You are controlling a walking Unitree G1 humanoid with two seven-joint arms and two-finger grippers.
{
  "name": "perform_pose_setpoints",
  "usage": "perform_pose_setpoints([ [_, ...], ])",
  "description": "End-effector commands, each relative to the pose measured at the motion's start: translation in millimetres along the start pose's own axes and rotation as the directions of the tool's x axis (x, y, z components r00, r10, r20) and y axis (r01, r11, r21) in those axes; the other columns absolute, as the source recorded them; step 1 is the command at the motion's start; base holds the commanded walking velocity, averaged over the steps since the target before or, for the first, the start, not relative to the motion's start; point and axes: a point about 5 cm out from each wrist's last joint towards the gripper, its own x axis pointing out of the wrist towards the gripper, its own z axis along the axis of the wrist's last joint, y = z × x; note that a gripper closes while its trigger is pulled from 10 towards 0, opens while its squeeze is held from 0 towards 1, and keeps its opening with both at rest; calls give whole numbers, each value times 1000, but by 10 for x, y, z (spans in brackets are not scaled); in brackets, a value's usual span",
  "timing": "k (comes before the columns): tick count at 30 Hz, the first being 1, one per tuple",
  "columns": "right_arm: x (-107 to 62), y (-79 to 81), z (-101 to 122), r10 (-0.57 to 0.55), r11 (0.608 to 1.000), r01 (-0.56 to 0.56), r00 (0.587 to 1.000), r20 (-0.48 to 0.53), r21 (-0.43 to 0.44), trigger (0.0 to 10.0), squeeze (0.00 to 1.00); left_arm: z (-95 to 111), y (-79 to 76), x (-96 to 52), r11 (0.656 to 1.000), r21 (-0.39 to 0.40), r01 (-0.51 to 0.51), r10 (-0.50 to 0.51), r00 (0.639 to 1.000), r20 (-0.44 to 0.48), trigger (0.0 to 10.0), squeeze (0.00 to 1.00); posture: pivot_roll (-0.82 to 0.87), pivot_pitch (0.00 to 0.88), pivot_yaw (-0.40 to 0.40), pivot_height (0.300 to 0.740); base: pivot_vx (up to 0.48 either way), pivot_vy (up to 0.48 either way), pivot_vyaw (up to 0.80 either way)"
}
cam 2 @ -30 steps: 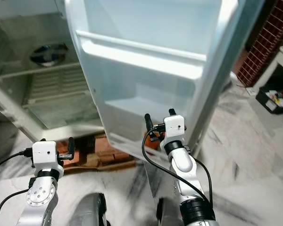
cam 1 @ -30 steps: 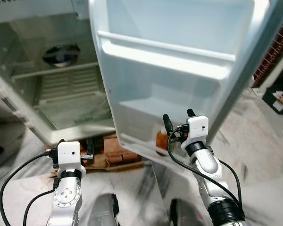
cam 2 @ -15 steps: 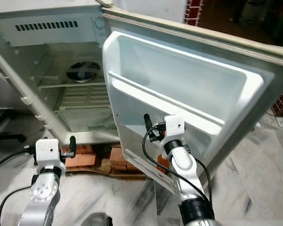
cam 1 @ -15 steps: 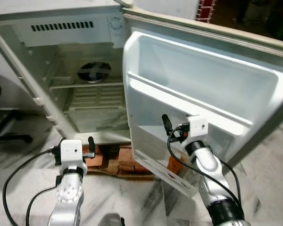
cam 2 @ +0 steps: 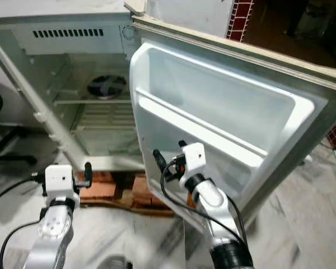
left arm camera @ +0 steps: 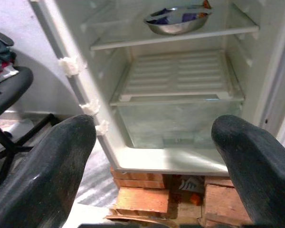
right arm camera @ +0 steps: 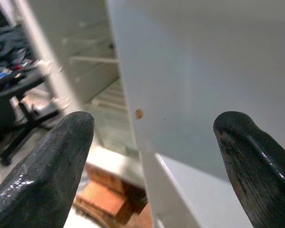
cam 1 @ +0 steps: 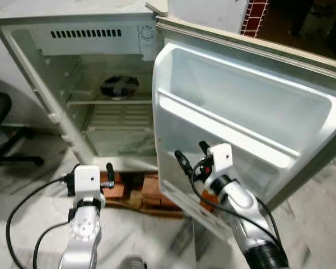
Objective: Restocking fridge
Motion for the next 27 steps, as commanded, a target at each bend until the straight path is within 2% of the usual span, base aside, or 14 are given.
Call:
perform_pose_setpoints([
  [1,-7,11,-15,42,999,-42,999,-17,13,10000,0,-18,20,12,1000,9,-2,2,1000,-11,10000,0,-11,0,36,740,-277,0,0],
  [3,-19,-8,-44,113,993,-111,992,-53,42,10000,0,-13,4,13,1000,8,3,-3,1000,-10,10000,0,-10,0,35,740,-277,0,0],
  [7,-34,-14,-52,161,986,-158,984,-71,53,10000,0,-11,4,15,1000,8,3,-3,1000,-8,10000,0,-6,0,35,740,-285,0,0],
  [21,-77,-42,-84,242,970,-239,963,-119,38,10000,0,-5,9,2,1000,16,8,-8,1000,-6,10000,0,-3,5,44,740,-319,0,0],
  [25,-70,-148,-32,172,985,-173,981,-90,-7,10000,0,-1,3,7,1000,20,12,-11,1000,-6,10000,0,-4,6,43,740,0,0,0],
  [27,-47,-247,22,66,996,-69,996,-55,-63,10000,0,1,4,8,1000,20,12,-12,1000,-6,10000,0,-2,9,43,740,0,0,0],
])
